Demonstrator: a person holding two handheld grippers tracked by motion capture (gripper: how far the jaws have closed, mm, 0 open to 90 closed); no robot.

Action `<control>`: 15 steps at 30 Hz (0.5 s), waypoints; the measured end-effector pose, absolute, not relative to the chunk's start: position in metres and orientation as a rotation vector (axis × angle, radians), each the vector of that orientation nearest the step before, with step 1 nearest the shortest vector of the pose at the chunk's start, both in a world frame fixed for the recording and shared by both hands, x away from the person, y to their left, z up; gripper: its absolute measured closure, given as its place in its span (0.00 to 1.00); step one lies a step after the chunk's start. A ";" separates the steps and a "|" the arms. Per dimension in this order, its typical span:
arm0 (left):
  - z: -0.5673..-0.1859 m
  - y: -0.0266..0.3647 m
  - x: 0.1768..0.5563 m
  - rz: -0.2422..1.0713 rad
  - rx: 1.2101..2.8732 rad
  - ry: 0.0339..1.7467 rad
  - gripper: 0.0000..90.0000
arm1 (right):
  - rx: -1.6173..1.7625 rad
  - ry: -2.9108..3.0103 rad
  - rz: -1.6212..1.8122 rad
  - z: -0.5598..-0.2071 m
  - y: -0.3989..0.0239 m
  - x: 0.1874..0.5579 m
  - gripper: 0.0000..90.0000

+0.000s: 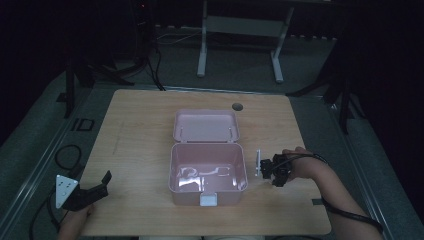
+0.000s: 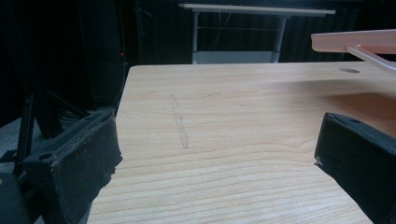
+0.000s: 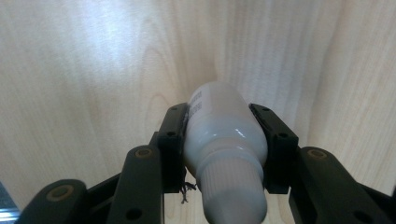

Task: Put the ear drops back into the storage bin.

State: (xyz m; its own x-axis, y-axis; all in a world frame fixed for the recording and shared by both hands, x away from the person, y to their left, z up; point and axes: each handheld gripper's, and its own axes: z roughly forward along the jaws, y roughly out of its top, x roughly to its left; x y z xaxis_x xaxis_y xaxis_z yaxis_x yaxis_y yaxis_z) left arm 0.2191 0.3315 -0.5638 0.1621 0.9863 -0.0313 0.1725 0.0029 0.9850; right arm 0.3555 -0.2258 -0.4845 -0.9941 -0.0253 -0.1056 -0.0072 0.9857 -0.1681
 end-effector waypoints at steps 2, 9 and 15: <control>-0.564 0.331 0.219 0.986 1.396 1.217 0.00 | -0.031 3.032 -0.259 -0.485 -0.226 0.354 0.66; -0.564 0.332 0.219 0.986 1.396 1.215 0.00 | -0.040 3.075 -0.245 -0.475 -0.226 0.348 0.66; -0.564 0.332 0.219 0.986 1.395 1.216 0.00 | -0.041 3.098 -0.250 -0.465 -0.225 0.343 0.66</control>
